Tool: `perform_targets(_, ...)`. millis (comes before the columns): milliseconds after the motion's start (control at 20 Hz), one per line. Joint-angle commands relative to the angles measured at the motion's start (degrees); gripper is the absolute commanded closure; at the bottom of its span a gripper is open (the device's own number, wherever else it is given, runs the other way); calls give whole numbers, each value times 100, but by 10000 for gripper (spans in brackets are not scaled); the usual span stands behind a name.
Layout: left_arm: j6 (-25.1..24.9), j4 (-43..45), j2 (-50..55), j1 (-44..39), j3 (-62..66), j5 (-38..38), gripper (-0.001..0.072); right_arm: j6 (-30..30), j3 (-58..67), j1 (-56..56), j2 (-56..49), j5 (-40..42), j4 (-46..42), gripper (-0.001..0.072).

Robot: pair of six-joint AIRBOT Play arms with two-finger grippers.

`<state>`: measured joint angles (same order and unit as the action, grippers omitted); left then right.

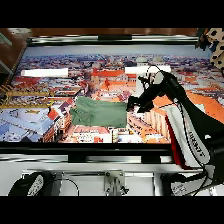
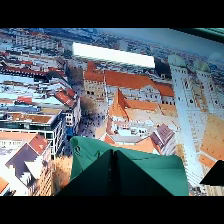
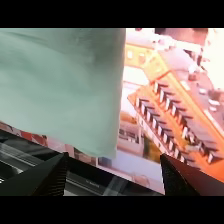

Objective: Fold the shirts.

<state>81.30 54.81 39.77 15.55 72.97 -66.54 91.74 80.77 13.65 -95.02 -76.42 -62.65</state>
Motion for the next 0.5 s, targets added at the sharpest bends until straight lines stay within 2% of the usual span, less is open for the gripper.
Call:
perform_targets(0, 0, 0, 0, -4, 0, 4, 677, -162, -199, -35, -92, 820, 348, 26)
perform_targets(250, -92, 11, 13, 0, 0, 33, 677, -619, -199, 57, -605, 841, 1132, 25)
perform_targets(450, -85, 7, 98, 0, 0, 74, 677, -691, -199, 219, -918, 874, 1224, 27)
